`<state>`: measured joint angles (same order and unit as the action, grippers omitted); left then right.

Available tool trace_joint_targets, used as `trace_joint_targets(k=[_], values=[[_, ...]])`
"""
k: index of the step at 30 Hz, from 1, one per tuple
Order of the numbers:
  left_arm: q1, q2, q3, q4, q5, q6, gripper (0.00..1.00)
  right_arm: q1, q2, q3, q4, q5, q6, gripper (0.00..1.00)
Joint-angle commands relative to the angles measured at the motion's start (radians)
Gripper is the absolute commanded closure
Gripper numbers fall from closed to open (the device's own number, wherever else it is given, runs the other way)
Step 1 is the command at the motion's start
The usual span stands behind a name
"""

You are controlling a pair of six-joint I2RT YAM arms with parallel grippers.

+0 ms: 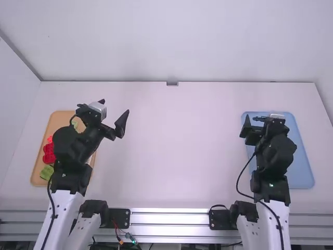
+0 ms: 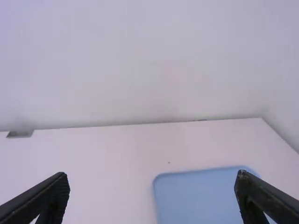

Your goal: Assemble lego blocks to make yellow taxi

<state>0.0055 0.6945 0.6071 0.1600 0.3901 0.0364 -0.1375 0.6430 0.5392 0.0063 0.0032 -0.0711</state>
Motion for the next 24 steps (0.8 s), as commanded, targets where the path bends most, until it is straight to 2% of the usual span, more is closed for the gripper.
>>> trace_joint_targets(k=[1,7,17,24], values=[[-0.006,-0.028,-0.043,-0.022,-0.051,-0.036,0.1,0.03,-0.023,-0.041,-0.006,-0.003,0.051,0.1],[-0.006,-0.14,-0.155,-0.134,-0.163,-0.036,0.21,0.138,-0.134,-0.152,-0.006,-0.003,0.071,0.21],[-0.006,-0.373,-0.388,-0.16,-0.39,-0.036,0.44,0.138,-0.365,-0.383,-0.006,-0.003,0.071,0.44],[-0.006,-0.525,-0.54,-0.16,-0.39,-0.036,0.59,0.138,-0.518,-0.537,-0.006,-0.003,0.071,0.6]])
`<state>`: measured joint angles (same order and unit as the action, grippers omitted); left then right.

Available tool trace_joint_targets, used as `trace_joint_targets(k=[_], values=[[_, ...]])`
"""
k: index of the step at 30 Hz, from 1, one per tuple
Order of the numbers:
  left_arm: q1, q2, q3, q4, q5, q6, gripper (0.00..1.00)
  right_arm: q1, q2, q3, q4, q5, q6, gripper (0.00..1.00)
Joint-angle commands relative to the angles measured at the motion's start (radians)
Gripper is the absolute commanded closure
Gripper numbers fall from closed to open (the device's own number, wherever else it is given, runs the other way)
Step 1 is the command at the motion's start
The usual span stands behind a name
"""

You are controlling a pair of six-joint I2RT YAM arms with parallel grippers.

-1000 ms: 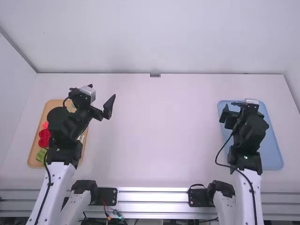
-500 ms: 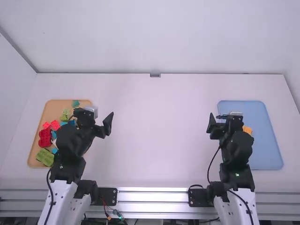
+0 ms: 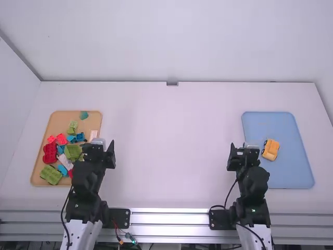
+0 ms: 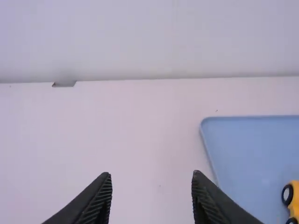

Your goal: Assemble lego blocks to make yellow taxi

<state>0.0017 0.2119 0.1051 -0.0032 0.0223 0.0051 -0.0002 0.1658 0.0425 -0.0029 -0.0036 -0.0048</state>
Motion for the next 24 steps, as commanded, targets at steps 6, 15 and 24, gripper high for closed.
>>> trace_joint_targets(k=[6,15,24], values=[[-0.002,-0.163,-0.105,0.003,-0.022,-0.005,0.71,0.0,-0.163,-0.043,0.003,0.004,0.005,0.72],[-0.002,-0.212,-0.105,0.003,-0.022,-0.005,0.85,0.0,-0.166,-0.043,0.003,0.004,0.005,0.86],[-0.002,-0.212,-0.105,0.003,-0.022,-0.005,0.97,0.0,-0.166,-0.043,0.003,0.004,0.005,0.98]])
